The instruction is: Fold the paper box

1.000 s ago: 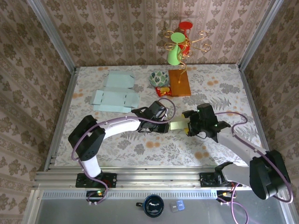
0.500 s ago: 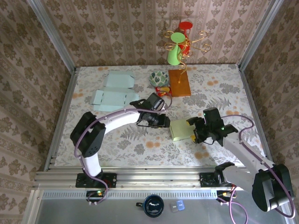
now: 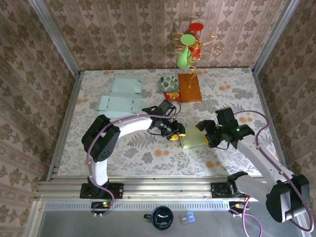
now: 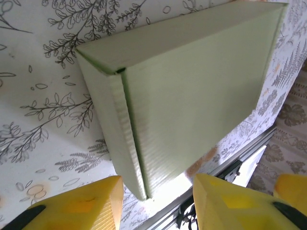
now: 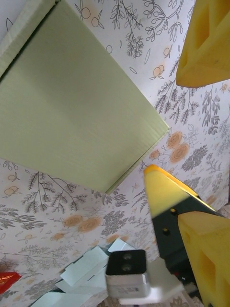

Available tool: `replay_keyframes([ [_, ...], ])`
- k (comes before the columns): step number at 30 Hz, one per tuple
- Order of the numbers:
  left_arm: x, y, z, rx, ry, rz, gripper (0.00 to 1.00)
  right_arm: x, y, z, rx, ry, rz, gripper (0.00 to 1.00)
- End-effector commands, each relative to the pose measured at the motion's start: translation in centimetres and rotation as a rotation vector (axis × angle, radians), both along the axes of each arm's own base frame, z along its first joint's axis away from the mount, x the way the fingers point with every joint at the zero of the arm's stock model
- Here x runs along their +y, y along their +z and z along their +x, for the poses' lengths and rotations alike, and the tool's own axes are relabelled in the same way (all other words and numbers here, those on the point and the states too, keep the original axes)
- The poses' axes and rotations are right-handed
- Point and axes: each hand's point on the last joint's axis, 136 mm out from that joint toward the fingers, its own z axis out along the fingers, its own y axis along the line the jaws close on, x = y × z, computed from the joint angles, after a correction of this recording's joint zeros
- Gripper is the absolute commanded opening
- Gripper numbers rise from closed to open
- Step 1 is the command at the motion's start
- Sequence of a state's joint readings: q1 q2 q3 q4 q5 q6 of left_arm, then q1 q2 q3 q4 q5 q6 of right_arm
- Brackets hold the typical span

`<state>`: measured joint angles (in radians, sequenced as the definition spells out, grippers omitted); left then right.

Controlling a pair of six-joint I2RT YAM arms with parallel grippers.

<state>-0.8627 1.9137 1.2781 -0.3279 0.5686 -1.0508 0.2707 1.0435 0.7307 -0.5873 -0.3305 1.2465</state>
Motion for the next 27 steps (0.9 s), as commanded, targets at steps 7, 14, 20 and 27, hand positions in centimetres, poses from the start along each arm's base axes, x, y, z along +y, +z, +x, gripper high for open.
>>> replay_keyframes([
  [7, -1.8, -2.8, 1.0, 0.016, 0.091, 0.003, 0.36, -0.1, 1.9, -0.7, -0.030, 0.108, -0.044, 0.68],
  [14, -5.6, -2.4, 3.1, -0.051, 0.091, -0.063, 0.28, -1.4, 3.8, -0.8, -0.072, 0.141, -0.087, 0.66],
  [20, -9.3, -2.0, 4.4, -0.072, 0.061, -0.114, 0.27, -2.9, 5.4, -1.4, -0.113, 0.140, -0.116, 0.66],
  [27, -12.9, -1.5, 5.5, -0.100, 0.030, -0.159, 0.29, -3.8, 6.4, -2.1, -0.141, 0.138, -0.126, 0.66],
])
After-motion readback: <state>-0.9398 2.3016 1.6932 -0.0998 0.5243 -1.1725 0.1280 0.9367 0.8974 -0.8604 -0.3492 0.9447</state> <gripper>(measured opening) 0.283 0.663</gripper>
